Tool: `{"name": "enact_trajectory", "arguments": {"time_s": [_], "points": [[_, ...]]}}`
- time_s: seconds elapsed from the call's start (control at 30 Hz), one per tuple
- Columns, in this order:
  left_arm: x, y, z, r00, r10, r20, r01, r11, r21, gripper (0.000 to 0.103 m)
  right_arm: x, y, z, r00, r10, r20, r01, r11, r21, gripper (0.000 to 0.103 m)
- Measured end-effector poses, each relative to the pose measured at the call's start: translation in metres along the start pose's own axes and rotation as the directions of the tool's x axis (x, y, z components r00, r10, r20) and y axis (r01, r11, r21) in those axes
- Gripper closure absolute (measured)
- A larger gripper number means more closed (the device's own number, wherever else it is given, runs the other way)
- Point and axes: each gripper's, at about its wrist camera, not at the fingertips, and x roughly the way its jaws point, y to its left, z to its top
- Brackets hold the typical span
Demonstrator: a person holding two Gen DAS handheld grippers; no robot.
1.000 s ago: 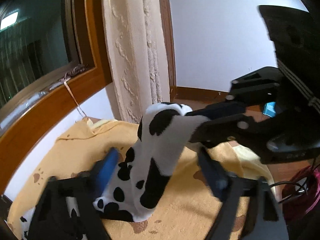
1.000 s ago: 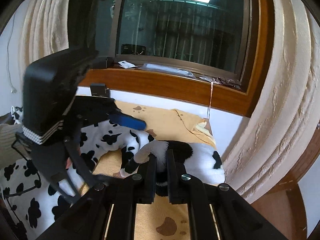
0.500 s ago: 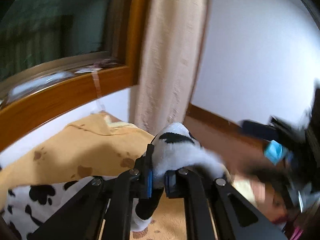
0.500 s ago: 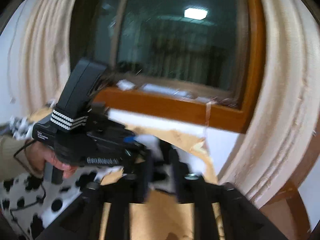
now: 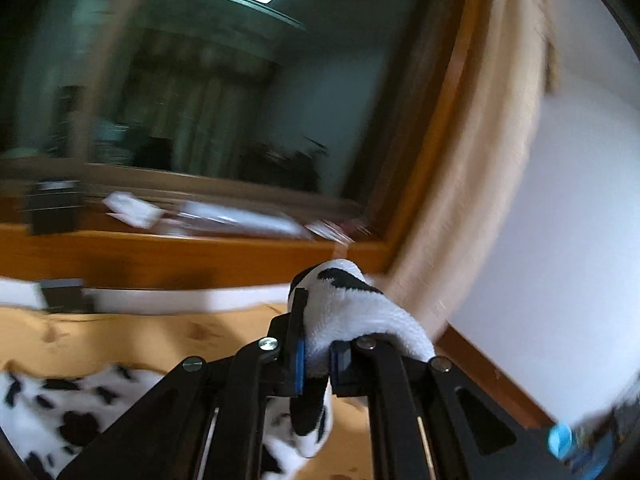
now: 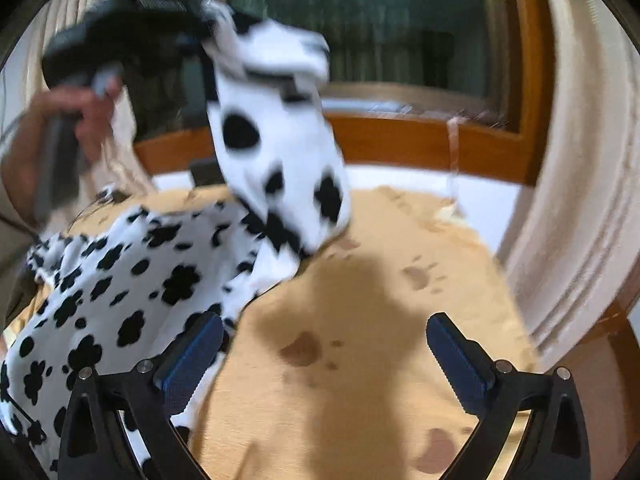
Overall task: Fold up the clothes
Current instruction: 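Lay the corner over the folded blanket with the left gripper while the right gripper releases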
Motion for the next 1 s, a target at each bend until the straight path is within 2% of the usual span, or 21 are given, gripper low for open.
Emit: {"name": "enact_trajectory", "arguments": {"time_s": [0.1, 0.17, 0.2, 0.3, 0.4, 0.53, 0.6, 0.67, 0.8, 0.9, 1.0], "points": [[-0.038, 0.049, 0.003, 0.994, 0.084, 0.065, -0.077, 0.992, -0.099, 0.093, 0.020, 0.008, -0.001, 0.999, 0.030, -0.039, -0.030, 1.000, -0.002, 0.000], [-0.071, 0.084, -0.007, 0.982, 0.159, 0.105, -0.140, 0.976, -0.168, 0.093, 0.031, 0.011, -0.002, 0.998, 0.033, -0.060, -0.034, 0.999, -0.009, 0.000], [-0.093, 0.106, -0.020, 0.969, 0.220, 0.112, -0.192, 0.958, -0.215, 0.093, 0.035, 0.014, -0.001, 0.997, 0.035, -0.070, -0.036, 0.999, -0.013, 0.000], [-0.130, 0.158, -0.068, 0.937, 0.346, 0.054, -0.313, 0.897, -0.310, 0.093, 0.054, 0.021, 0.002, 0.994, 0.039, -0.101, -0.042, 0.999, -0.022, 0.000], [-0.141, 0.203, -0.117, 0.913, 0.403, -0.066, -0.396, 0.832, -0.388, 0.093, 0.070, 0.031, 0.007, 0.990, 0.056, -0.130, -0.059, 0.998, -0.017, 0.000], [-0.141, 0.259, -0.183, 0.917, 0.342, -0.206, -0.397, 0.732, -0.554, 0.093, 0.090, 0.052, 0.014, 0.984, 0.086, -0.155, -0.094, 0.995, -0.040, 0.000], [-0.137, 0.268, -0.194, 0.927, 0.314, -0.207, -0.374, 0.719, -0.586, 0.093, 0.095, 0.071, 0.017, 0.983, 0.099, -0.153, -0.115, 0.988, -0.102, 0.000], [-0.136, 0.269, -0.193, 0.935, 0.305, -0.183, -0.353, 0.732, -0.583, 0.093, 0.100, 0.100, 0.019, 0.984, 0.098, -0.147, -0.129, 0.966, -0.223, 0.000], [-0.134, 0.265, -0.184, 0.947, 0.280, -0.154, -0.317, 0.756, -0.572, 0.090, 0.113, 0.151, 0.012, 0.981, 0.091, -0.169, -0.159, 0.879, -0.450, 0.000], [-0.138, 0.264, -0.184, 0.953, 0.259, -0.160, -0.303, 0.756, -0.580, 0.088, 0.136, 0.173, 0.006, 0.984, 0.027, -0.178, -0.123, 0.821, -0.557, 0.000], [-0.141, 0.269, -0.191, 0.957, 0.240, -0.162, -0.288, 0.751, -0.594, 0.083, 0.159, 0.177, 0.005, 0.985, -0.068, -0.156, -0.040, 0.798, -0.601, 0.000]]}}
